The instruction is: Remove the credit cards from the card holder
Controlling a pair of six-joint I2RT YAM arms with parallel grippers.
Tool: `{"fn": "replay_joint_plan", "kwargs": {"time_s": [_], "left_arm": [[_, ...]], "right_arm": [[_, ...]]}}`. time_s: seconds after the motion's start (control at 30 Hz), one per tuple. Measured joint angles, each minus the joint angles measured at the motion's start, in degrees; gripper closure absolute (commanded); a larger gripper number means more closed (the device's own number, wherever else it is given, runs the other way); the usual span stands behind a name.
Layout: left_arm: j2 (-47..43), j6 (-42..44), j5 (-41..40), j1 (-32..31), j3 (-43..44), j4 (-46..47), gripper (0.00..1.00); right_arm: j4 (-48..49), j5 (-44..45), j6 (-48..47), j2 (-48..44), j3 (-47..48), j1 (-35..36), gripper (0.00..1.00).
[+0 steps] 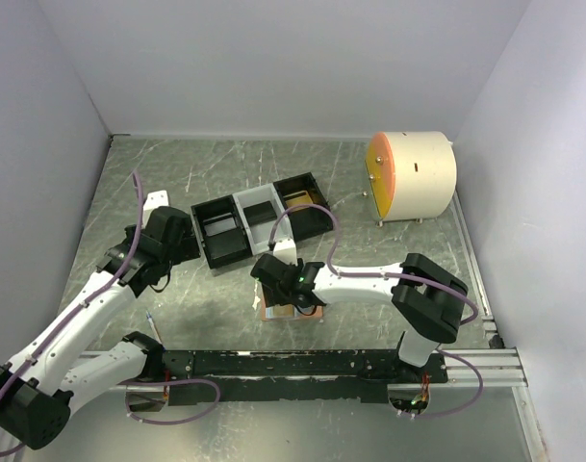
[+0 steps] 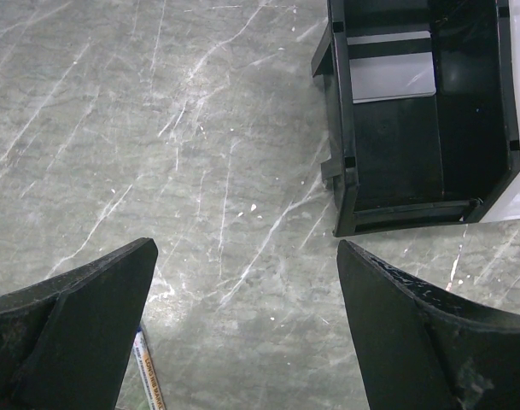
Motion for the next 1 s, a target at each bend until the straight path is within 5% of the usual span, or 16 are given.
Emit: {"fn": "replay_joint_plan", "kwargs": {"time_s": [0.4, 0.67, 0.83, 1.0], "left_arm": [[0.6, 0.3, 2.6, -0.3, 0.0, 0.5, 0.02], [-2.9, -0.3, 19.8, -0.4, -5.5, 9.5, 0.1], [-3.5, -3.8, 30.3, -1.2, -12.5, 16.2, 0.13], [-4.4, -9.2, 30.3, -4.3, -15.1, 16.8, 0.12]], "right_arm": [[5.2, -3.3, -0.1, -1.9, -3.0, -1.1, 0.46], [11.5, -11.0, -0.5, -5.3, -8.6, -4.9, 0.51], [12.7, -13.1, -1.0, -5.7, -9.2, -5.9, 0.37], [11.8, -12.9, -2.8, -5.6, -8.5, -5.4, 0.34]]}}
